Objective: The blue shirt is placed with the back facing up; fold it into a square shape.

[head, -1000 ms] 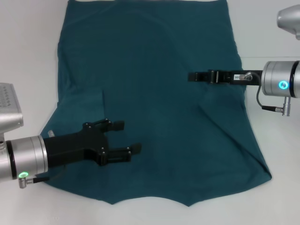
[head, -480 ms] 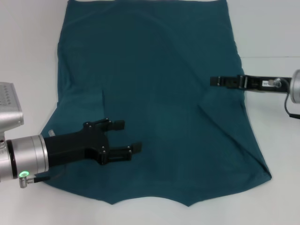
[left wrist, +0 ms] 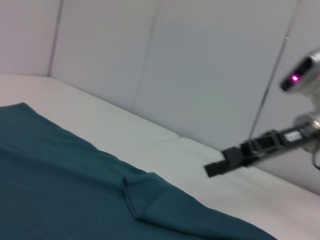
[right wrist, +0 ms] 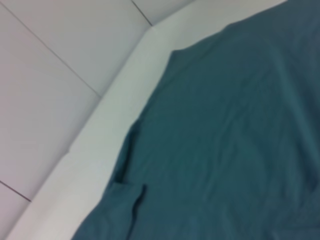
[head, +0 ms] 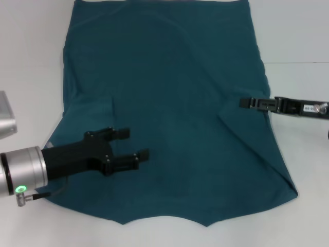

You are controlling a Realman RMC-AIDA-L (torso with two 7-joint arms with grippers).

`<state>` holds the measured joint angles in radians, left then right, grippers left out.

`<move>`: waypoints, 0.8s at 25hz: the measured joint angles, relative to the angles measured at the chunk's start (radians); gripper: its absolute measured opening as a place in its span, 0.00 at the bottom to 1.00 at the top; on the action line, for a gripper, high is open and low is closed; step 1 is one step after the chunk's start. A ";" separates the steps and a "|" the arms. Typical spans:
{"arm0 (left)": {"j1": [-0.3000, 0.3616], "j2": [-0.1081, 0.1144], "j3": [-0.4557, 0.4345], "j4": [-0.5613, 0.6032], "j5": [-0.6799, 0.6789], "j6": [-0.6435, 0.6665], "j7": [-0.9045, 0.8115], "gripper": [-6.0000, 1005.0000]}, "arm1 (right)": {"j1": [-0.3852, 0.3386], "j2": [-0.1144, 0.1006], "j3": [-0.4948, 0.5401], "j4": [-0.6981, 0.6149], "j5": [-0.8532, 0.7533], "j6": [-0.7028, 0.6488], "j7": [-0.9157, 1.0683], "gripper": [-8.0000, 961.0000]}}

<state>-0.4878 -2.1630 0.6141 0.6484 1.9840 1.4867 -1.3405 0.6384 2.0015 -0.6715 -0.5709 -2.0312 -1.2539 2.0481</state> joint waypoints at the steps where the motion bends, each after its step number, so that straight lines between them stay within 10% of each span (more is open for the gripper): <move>1: 0.002 0.000 -0.014 0.000 0.000 0.000 -0.003 0.88 | -0.011 0.003 0.009 -0.001 0.013 -0.017 -0.018 0.95; 20: 0.120 0.009 -0.169 0.105 0.018 -0.208 -0.229 0.88 | -0.057 0.046 0.024 0.012 0.066 -0.039 -0.088 0.96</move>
<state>-0.3674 -2.1539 0.4454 0.7538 2.0025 1.2786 -1.5691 0.5810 2.0472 -0.6473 -0.5586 -1.9651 -1.2928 1.9597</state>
